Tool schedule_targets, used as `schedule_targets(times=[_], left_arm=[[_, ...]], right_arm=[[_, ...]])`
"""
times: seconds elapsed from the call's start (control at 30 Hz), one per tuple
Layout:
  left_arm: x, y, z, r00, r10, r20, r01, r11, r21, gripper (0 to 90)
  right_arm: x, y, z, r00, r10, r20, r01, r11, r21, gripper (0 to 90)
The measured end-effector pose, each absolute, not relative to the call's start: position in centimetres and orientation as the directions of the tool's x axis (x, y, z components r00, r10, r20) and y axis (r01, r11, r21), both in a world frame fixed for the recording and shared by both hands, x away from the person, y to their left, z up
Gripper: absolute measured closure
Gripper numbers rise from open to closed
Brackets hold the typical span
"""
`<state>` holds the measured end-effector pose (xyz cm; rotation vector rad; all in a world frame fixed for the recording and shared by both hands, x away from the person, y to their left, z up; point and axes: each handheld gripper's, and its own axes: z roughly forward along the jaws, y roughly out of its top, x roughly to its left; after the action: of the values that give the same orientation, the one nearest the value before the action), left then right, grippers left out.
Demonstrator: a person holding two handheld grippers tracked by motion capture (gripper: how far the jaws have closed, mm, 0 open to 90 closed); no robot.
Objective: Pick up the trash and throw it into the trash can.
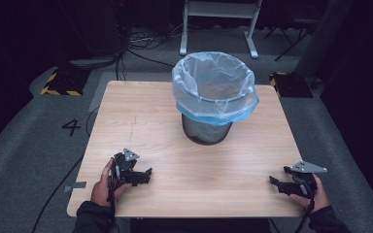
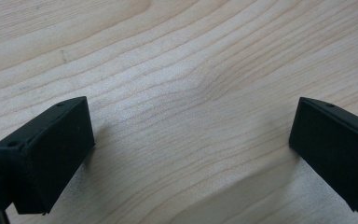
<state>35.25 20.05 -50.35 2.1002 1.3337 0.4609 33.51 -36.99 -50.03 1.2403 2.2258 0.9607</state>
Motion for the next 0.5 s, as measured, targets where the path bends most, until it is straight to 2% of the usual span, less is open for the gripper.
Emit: schedule_targets(times=[0.17, 0.5], left_arm=[[35.29, 20.04, -50.35, 0.435, 0.900, -0.029, 0.691, -0.314, 0.651, 0.0], [35.29, 20.04, -50.35, 0.435, 0.900, -0.029, 0.691, -0.313, 0.651, 0.0]], right_arm=[[33.58, -36.94, -50.28, -0.499, 0.867, -0.012, 0.574, 0.341, 0.745, 19.8], [33.62, -36.96, -50.30, -0.498, 0.867, -0.015, 0.573, 0.341, 0.745, 19.4]])
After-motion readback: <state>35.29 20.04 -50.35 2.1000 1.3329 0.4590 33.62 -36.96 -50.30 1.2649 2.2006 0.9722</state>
